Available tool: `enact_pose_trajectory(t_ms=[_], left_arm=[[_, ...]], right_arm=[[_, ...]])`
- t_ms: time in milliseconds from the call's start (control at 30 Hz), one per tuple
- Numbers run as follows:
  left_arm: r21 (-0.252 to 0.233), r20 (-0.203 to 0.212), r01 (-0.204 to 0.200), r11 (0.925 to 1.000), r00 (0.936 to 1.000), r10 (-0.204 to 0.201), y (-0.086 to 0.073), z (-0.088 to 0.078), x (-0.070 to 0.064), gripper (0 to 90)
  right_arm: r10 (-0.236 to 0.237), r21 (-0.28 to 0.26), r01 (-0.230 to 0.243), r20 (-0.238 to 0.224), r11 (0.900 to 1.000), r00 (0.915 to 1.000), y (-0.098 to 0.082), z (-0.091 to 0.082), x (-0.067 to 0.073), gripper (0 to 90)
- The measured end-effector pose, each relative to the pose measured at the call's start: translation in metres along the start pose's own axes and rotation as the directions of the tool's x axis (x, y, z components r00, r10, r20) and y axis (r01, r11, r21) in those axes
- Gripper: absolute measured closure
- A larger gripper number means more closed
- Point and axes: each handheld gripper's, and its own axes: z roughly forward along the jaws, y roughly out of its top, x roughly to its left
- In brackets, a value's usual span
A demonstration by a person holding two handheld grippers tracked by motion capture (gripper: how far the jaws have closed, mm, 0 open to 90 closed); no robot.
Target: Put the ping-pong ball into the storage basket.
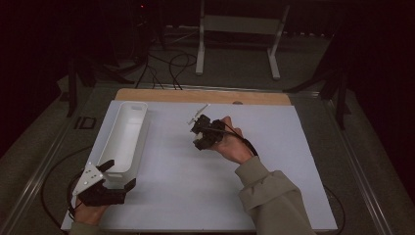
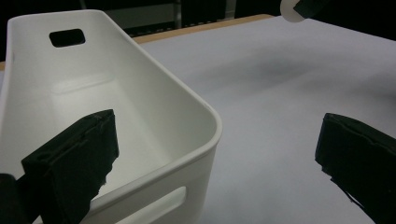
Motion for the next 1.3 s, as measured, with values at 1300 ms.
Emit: enact_pose_trajectory(t_ms=[1300], left_arm=[[-0.001, 0.000, 0.001, 1.0000, 1.0000, -0.001, 0.000, 0.000, 0.000, 0.1]], right_arm=[[-0.039, -0.020, 0.039, -0.011, 0.999, 0.9992, 0.020, -0.005, 0.011, 50.0]])
